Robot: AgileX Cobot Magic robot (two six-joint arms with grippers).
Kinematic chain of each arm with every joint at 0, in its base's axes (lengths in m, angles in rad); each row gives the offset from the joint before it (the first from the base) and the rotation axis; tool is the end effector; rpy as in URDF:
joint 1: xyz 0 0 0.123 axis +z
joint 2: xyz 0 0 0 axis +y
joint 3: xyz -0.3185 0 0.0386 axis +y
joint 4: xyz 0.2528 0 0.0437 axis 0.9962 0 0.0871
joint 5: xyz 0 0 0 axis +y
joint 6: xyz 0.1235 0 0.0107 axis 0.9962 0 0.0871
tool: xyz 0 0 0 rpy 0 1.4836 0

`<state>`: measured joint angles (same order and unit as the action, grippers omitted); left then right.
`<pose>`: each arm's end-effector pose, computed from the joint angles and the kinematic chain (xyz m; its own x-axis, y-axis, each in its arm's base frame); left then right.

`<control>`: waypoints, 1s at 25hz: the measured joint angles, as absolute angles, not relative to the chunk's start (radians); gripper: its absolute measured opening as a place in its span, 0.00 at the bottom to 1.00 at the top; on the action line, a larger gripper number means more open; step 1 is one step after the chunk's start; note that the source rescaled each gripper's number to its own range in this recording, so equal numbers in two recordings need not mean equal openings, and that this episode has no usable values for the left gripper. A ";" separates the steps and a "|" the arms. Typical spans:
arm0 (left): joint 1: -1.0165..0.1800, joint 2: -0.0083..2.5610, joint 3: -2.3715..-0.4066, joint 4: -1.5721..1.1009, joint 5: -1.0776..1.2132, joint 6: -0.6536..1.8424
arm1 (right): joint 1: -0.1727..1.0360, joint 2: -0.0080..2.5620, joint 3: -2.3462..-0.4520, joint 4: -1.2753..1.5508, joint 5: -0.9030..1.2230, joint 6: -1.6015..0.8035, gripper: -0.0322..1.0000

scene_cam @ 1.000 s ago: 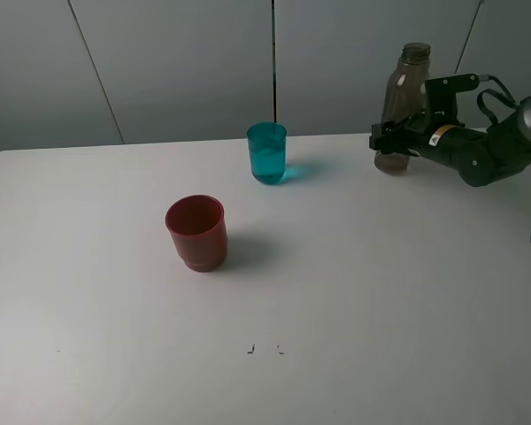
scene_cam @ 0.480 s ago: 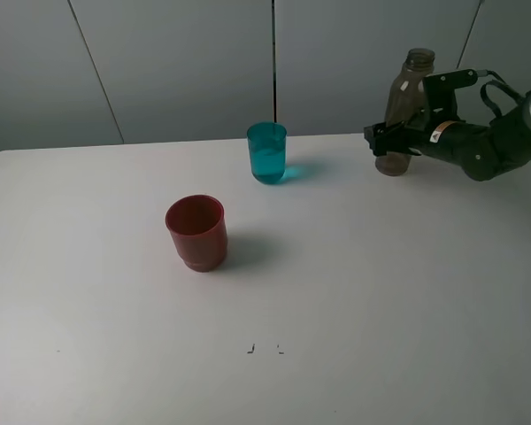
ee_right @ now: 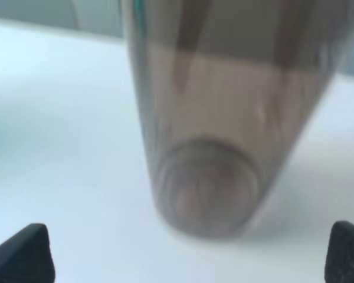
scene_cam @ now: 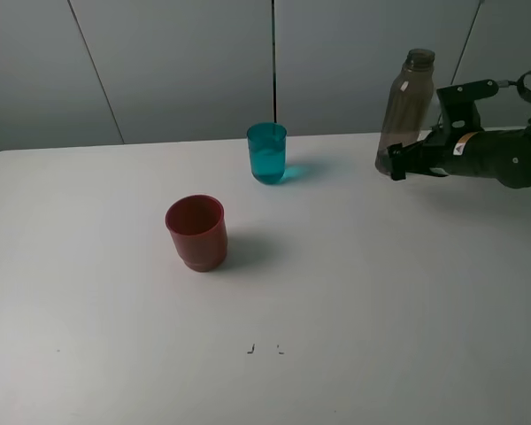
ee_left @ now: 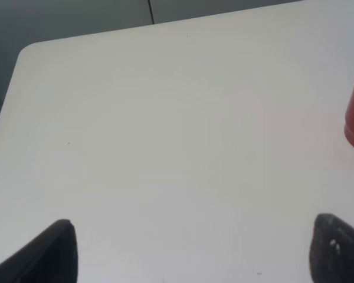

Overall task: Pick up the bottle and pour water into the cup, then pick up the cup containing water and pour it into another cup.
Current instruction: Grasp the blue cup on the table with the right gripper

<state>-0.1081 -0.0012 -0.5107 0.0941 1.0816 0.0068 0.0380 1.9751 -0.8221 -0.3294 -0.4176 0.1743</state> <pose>-0.0089 0.0113 0.2659 -0.4573 0.1008 -0.8836 0.0578 0.9948 0.0836 0.3988 0.0314 0.1111 -0.5961 -0.1499 -0.7888 -0.2188 0.9756 -0.0200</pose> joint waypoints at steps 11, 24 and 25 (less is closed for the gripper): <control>-0.108 -0.001 -0.511 0.094 1.082 0.000 | 0.080 1.800 -0.568 -0.384 -0.364 0.244 0.99; -0.108 -0.001 -0.511 0.094 1.082 0.000 | 0.155 1.796 -0.546 -0.585 -0.628 0.246 0.99; -0.108 -0.001 -0.511 0.094 1.082 0.000 | 0.157 1.796 -0.546 -0.592 -0.643 0.246 0.99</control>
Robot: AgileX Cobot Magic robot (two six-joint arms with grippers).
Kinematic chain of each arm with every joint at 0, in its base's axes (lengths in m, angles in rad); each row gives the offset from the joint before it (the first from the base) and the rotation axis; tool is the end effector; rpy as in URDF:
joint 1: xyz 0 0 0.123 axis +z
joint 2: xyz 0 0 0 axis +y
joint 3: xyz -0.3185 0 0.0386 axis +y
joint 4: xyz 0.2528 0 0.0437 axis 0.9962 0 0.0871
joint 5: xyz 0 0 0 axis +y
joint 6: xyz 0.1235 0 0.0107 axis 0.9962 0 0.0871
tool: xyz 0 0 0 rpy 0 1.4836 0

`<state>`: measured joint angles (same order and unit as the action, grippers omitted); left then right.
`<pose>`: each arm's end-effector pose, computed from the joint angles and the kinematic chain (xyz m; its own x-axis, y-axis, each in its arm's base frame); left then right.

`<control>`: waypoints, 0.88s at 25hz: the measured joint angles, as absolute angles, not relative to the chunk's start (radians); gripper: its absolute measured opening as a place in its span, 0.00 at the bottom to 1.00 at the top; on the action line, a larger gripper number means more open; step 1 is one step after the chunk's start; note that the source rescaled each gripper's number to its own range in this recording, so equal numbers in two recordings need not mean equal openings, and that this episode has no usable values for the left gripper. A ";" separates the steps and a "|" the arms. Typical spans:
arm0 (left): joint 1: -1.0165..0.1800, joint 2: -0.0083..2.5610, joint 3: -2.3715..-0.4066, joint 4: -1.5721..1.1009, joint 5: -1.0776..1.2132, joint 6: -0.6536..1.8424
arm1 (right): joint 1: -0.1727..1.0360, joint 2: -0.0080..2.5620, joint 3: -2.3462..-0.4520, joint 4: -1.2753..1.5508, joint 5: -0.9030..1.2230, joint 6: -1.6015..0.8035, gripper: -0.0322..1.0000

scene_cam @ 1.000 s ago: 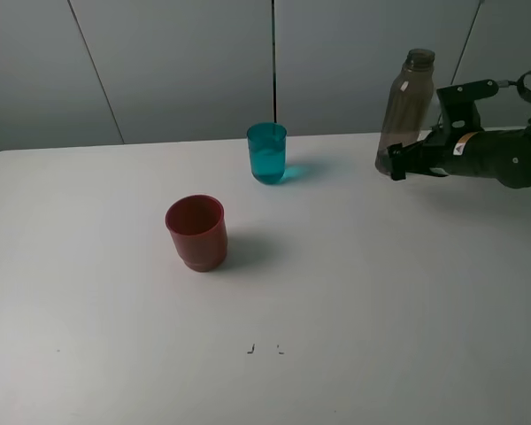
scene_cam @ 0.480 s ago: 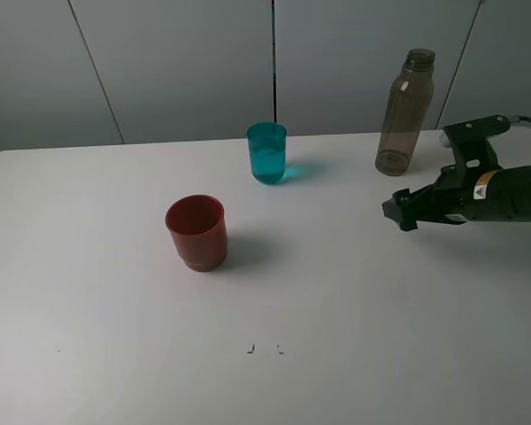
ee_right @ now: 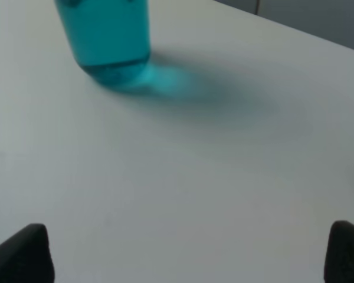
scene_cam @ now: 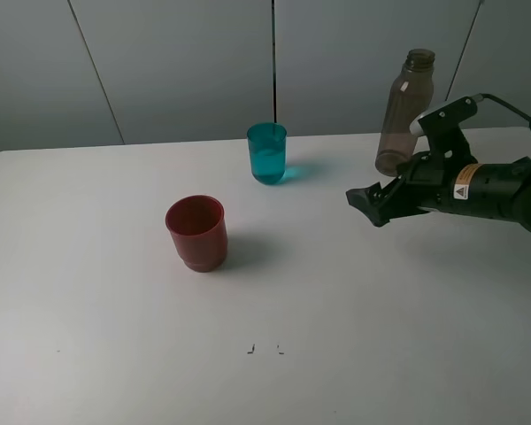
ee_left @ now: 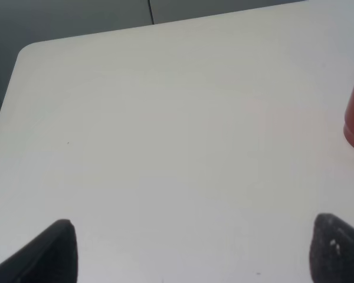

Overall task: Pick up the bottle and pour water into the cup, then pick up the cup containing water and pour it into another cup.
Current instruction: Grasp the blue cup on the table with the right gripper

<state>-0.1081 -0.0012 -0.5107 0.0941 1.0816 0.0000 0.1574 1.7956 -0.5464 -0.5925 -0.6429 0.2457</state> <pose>-0.0089 0.0113 0.2659 -0.4577 0.0941 -0.8841 0.0547 0.9955 0.0776 0.3154 0.0920 0.1322 -0.4421 -0.3048 -0.8436 -0.5450 0.8383 -0.0173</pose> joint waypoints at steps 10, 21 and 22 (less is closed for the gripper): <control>-0.108 -0.001 -0.511 0.094 1.082 0.000 | 0.157 1.960 -0.638 -0.654 -0.721 0.210 0.99; -0.108 -0.001 -0.511 0.094 1.082 0.000 | 0.188 2.099 -0.821 -0.669 -0.721 0.197 0.99; -0.108 -0.001 -0.511 0.094 1.082 0.000 | 0.196 2.106 -0.833 -0.669 -0.721 0.193 0.99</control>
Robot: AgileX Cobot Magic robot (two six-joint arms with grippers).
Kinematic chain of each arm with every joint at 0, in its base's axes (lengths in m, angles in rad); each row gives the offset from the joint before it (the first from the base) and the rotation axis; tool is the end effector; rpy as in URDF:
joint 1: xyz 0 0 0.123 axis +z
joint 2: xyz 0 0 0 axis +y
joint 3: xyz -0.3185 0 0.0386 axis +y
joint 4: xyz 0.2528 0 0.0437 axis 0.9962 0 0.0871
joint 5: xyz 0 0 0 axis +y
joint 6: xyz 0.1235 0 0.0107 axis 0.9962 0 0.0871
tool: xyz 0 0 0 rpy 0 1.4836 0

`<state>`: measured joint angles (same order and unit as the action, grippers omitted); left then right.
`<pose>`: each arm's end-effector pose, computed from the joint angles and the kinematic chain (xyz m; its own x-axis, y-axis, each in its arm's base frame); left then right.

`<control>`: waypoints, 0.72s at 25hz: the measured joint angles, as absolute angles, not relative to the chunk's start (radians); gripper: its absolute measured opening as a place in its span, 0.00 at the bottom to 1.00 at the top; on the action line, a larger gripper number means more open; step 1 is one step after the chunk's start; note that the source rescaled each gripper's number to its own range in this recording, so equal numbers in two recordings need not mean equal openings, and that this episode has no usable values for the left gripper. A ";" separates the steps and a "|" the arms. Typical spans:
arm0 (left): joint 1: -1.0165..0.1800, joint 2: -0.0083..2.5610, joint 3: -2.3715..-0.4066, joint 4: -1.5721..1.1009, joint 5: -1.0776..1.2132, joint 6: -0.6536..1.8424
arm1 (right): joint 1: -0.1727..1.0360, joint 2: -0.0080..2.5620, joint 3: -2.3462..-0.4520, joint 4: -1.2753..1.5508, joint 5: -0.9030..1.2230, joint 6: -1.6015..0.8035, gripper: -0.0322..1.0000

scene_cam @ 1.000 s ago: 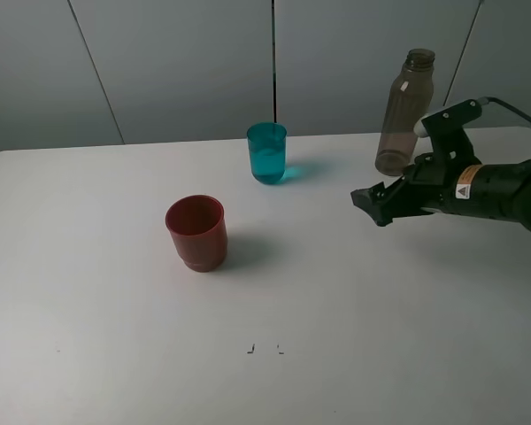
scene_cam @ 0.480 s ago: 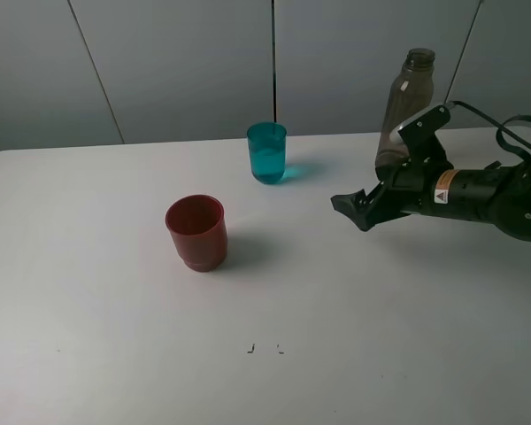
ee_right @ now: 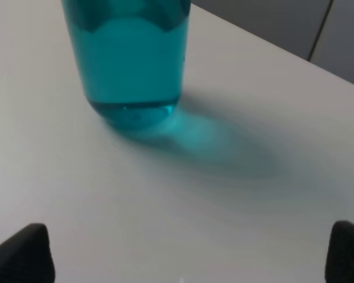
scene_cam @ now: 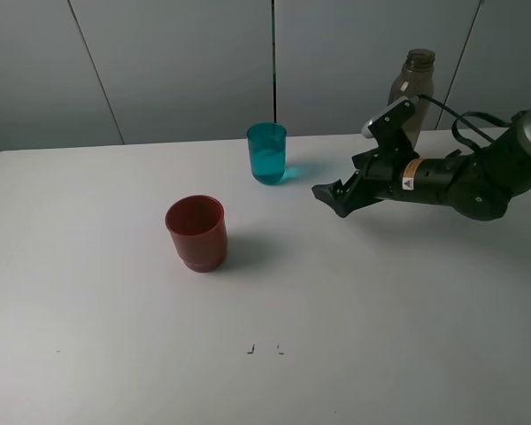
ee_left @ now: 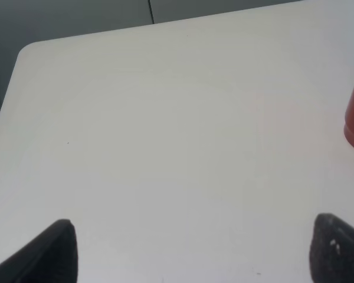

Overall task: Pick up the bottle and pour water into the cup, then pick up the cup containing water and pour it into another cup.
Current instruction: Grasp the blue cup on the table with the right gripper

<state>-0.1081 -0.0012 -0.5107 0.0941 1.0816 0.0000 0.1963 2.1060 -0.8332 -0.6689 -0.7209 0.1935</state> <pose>-0.0089 0.0113 0.2659 -0.4577 0.0941 -0.8841 0.0547 0.9955 0.0776 0.3884 0.1289 0.0862 -0.3356 -0.3790 -0.8624 -0.6645 0.7441 -0.0685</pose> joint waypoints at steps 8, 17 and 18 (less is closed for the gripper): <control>-0.108 -0.001 -0.511 0.094 1.082 0.000 | 0.271 2.188 -0.965 -0.644 -0.719 0.181 0.99; -0.108 -0.001 -0.511 0.094 1.082 0.000 | 0.341 2.272 -1.109 -0.583 -0.708 0.189 0.99; -0.108 -0.001 -0.511 0.094 1.082 0.000 | 0.349 2.282 -1.122 -0.578 -0.706 0.189 0.99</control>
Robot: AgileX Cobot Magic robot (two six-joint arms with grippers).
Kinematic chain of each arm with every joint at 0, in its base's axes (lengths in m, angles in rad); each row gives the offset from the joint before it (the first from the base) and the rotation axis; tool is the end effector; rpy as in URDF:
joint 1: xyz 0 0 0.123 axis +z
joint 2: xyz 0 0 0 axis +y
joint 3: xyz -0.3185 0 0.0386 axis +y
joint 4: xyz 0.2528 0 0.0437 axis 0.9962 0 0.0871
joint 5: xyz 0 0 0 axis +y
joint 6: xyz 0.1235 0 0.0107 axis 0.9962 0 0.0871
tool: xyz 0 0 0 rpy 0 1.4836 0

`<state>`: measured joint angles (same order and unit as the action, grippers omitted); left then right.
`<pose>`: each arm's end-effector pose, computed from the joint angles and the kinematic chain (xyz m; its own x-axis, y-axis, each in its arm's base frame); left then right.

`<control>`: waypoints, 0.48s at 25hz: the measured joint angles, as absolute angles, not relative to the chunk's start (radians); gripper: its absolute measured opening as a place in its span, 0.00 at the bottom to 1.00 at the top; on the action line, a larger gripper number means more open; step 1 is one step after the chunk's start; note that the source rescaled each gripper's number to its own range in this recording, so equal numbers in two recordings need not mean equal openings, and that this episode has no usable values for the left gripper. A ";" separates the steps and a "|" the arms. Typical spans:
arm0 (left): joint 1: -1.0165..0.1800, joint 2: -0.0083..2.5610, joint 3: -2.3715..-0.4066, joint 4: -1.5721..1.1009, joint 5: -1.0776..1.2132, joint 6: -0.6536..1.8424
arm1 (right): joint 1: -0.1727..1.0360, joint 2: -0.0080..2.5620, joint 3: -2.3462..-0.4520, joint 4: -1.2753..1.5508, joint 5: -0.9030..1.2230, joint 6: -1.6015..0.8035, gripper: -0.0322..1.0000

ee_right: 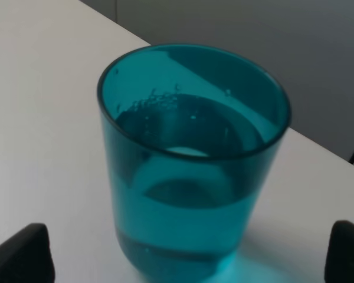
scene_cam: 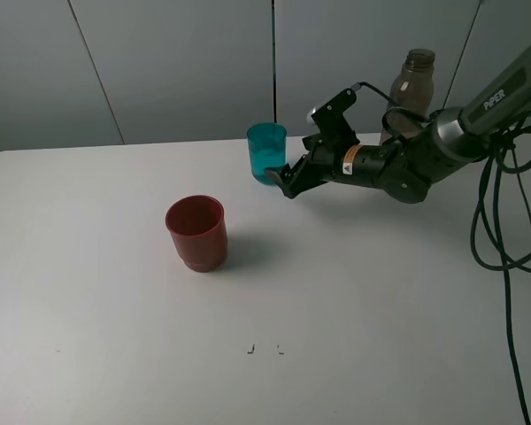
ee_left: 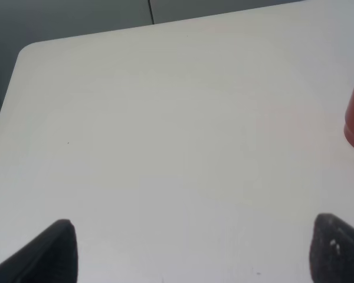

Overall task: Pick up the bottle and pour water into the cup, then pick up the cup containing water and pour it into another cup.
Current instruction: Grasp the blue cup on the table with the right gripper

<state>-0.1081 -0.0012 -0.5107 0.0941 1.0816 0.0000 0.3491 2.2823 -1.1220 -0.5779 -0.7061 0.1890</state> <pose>-0.0089 0.0113 0.2659 -0.4577 0.0941 -0.8841 0.0547 0.9955 0.0776 0.4383 0.2062 0.0739 -0.2299 -0.3507 -0.9078 -0.7069 0.7013 -0.0919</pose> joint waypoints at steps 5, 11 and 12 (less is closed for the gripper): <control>-0.108 -0.001 -0.511 0.094 1.082 0.000 | 0.367 2.335 -1.184 -0.557 -0.702 0.191 0.99; -0.108 -0.001 -0.511 0.094 1.082 0.000 | 0.373 2.370 -1.249 -0.544 -0.696 0.197 0.99; -0.108 -0.001 -0.511 0.094 1.082 0.000 | 0.377 2.375 -1.260 -0.538 -0.696 0.197 0.99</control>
<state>-0.1081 -0.0012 -0.5107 0.0941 1.0816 0.0000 0.3775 2.3753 -1.2600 -0.5376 -0.6957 0.1971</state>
